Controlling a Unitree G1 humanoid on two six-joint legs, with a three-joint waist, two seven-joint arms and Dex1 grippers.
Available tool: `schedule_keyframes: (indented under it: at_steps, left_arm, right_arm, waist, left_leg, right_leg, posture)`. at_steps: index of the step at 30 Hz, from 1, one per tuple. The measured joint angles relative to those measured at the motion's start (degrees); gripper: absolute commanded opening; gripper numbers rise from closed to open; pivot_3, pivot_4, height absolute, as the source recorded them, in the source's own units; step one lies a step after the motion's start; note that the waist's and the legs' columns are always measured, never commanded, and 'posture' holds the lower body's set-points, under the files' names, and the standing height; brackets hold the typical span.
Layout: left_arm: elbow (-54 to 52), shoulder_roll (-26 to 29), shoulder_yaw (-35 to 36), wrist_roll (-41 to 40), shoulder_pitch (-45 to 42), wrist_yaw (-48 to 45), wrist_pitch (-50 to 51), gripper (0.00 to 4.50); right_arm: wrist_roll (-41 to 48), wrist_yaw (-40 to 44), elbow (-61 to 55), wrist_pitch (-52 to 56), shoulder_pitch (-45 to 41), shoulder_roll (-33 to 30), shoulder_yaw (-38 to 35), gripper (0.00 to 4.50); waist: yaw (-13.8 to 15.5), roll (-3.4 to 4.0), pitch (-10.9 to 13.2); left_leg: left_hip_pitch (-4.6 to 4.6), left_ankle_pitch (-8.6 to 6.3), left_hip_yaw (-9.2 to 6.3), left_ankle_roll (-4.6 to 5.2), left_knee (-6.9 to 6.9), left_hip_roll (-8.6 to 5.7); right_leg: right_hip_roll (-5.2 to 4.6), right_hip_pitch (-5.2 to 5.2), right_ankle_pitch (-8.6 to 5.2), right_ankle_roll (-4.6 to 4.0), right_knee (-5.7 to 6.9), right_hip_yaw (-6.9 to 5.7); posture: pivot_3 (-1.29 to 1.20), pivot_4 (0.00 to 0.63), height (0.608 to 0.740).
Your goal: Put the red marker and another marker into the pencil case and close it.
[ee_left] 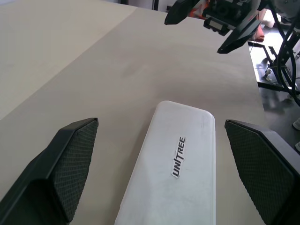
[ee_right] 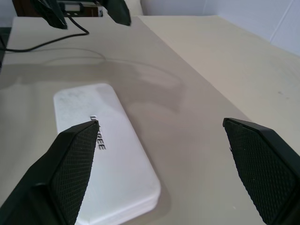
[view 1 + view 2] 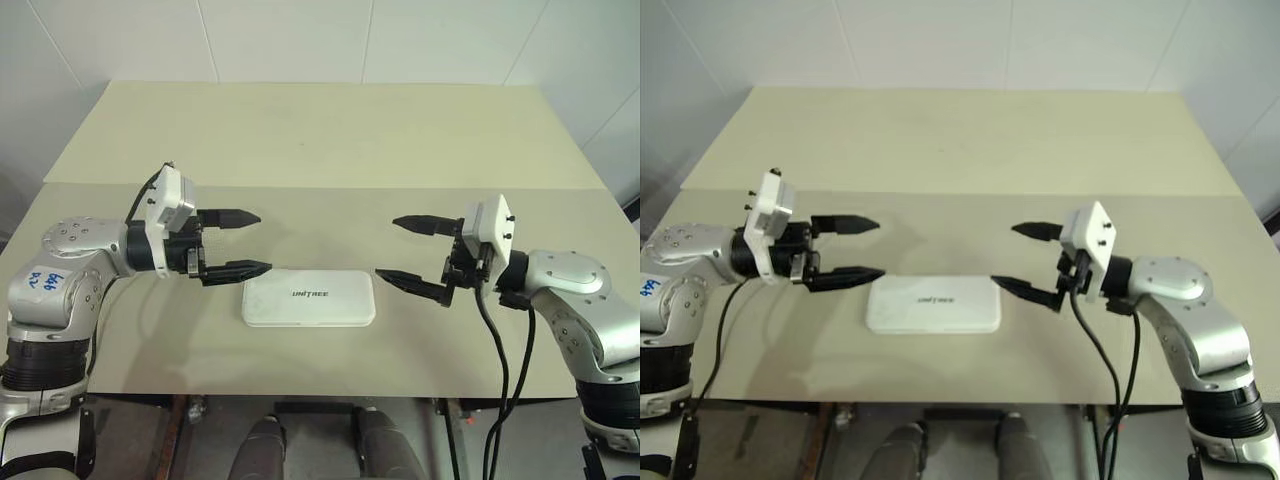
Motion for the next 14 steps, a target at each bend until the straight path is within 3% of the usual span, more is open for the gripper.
schedule_keyframes:
  at_steps: [14]
  left_arm:
    - [0.03, -1.37, -0.41, -2.55, 0.95, -0.84, -2.75, 4.46]
  right_arm:
    - [-1.12, 0.12, 1.36, -1.81, 0.85, -1.64, -1.58, 4.5]
  waist:
    - [0.02, 0.0, 0.0]
  left_leg:
    - [0.0, 0.0, 0.01, 0.0, 0.0, 0.0]
  right_leg:
    - [0.0, 0.0, 0.0, 0.0, 0.0, 0.0]
  posture:
    - [0.0, 0.15, 0.74]
